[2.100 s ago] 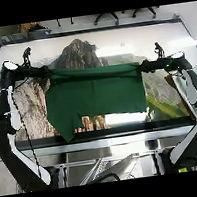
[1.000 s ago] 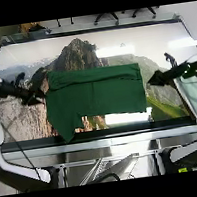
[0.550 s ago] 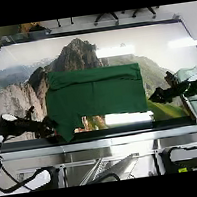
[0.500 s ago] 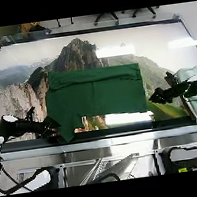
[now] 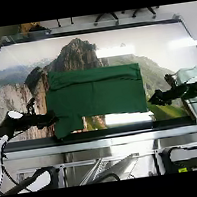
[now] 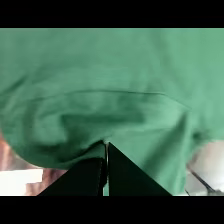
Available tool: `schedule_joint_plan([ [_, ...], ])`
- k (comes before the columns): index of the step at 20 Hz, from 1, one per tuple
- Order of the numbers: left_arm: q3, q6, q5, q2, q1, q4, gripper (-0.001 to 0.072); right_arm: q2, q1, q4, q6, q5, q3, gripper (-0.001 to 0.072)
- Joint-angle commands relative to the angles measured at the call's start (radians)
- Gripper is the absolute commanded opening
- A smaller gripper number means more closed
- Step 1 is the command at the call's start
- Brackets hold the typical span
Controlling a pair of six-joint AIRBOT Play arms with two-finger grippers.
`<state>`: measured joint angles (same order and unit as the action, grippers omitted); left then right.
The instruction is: Fold the shirts.
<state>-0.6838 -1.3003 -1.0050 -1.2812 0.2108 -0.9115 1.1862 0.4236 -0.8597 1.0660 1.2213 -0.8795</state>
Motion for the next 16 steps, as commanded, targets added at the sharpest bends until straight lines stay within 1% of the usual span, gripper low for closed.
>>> schedule_joint_plan([
  [1,-0.051,0.017,-0.055,0.002,-0.010,0.014,0.0018,0.032,-0.039,0.006,0.000,-0.014,0.017,0.0302],
  [5,-0.052,0.018,-0.080,0.003,-0.010,0.014,0.0018,0.077,-0.138,0.034,0.000,-0.021,0.017,0.0301],
  [6,-0.053,0.018,-0.090,0.003,-0.010,0.014,0.0018,0.077,-0.152,0.037,0.000,-0.018,0.017,0.0289],
  [7,-0.053,0.022,-0.101,0.003,-0.009,0.014,0.0019,0.071,-0.160,0.040,0.000,-0.010,0.017,0.0211],
  [8,-0.053,0.033,-0.124,0.003,-0.008,0.013,0.0018,0.061,-0.159,0.041,0.000,0.008,0.016,0.0050],
  [9,-0.053,0.044,-0.156,0.003,-0.003,0.012,0.0018,0.045,-0.154,0.034,0.000,0.030,0.016,0.0019],
  [10,-0.052,0.056,-0.200,0.008,0.009,0.011,0.0017,0.026,-0.144,0.013,0.001,0.046,0.016,0.0019],
  [12,-0.052,0.052,-0.282,0.053,0.027,-0.042,0.0017,-0.024,-0.115,-0.088,0.055,0.074,0.016,0.0018],
  [14,-0.046,-0.008,-0.349,0.146,0.032,-0.156,0.0017,-0.075,-0.078,-0.209,0.113,0.099,0.017,0.0018],
  [16,0.002,-0.039,-0.396,0.276,0.031,-0.212,0.0016,-0.123,-0.036,-0.237,0.124,0.127,0.026,0.0018],
])
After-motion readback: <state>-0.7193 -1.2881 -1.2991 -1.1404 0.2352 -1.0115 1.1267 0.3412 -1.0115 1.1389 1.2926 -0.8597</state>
